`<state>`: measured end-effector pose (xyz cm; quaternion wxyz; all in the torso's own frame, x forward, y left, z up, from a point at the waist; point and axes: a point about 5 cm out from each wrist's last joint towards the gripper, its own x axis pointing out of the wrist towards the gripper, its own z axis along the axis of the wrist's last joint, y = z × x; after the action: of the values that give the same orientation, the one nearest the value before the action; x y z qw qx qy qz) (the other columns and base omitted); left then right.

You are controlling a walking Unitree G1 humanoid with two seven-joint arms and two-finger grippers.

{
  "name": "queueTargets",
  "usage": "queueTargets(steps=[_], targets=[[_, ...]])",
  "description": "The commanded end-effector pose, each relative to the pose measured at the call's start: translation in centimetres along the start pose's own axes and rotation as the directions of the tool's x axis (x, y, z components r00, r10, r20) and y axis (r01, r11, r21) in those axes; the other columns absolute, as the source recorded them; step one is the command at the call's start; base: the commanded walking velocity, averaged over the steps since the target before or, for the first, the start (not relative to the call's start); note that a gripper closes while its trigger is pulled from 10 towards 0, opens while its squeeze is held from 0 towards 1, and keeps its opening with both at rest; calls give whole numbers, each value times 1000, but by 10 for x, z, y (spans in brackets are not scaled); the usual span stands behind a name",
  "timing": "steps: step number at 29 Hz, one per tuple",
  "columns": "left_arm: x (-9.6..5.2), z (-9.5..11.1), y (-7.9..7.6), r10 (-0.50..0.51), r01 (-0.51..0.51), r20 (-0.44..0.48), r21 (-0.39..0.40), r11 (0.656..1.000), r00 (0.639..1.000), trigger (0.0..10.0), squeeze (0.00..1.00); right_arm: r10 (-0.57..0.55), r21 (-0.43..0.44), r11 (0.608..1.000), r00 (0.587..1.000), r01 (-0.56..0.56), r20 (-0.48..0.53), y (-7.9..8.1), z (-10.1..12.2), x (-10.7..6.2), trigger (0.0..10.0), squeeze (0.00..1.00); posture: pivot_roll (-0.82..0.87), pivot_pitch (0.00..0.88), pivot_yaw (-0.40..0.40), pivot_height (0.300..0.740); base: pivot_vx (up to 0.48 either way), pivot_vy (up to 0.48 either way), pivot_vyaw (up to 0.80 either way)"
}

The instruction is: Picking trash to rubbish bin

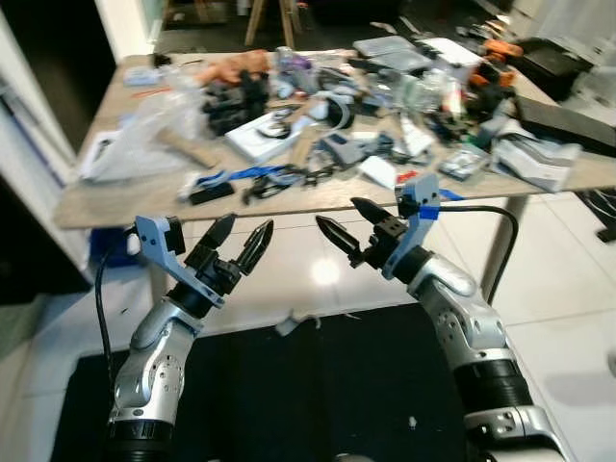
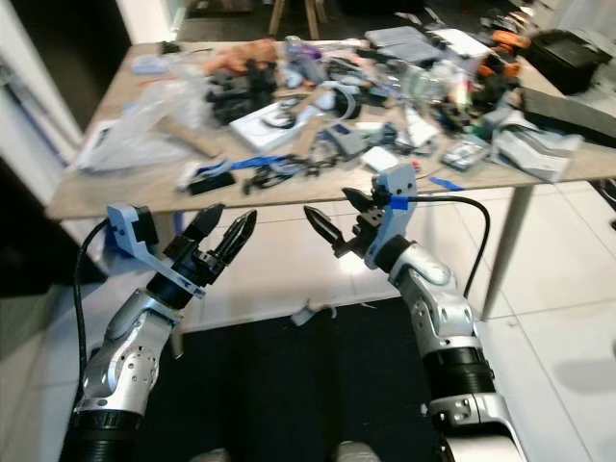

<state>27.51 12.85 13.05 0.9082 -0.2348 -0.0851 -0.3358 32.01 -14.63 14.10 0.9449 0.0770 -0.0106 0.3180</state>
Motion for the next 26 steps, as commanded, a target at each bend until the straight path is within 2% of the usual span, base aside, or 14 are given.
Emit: queueTargets(steps=[1,22,26], targets=[[-6,5,5,20,-20,13,14,1000,1000,10000,0,13,7,1000,1000,-13,10,4,2,5,10000,0,-5,0,-28,740,307,0,0],[-7,7,5,11,-11,20,9,1000,1000,10000,0,13,-7,1000,1000,-13,3,5,3,6,10000,0,-7,0,-27,740,315,0,0],[-8,6,5,0,0,0,29,1000,1000,10000,0,10,-6,1000,1000,-10,1,4,3,6,10000,0,-7,0,-27,740,316,0,0]])
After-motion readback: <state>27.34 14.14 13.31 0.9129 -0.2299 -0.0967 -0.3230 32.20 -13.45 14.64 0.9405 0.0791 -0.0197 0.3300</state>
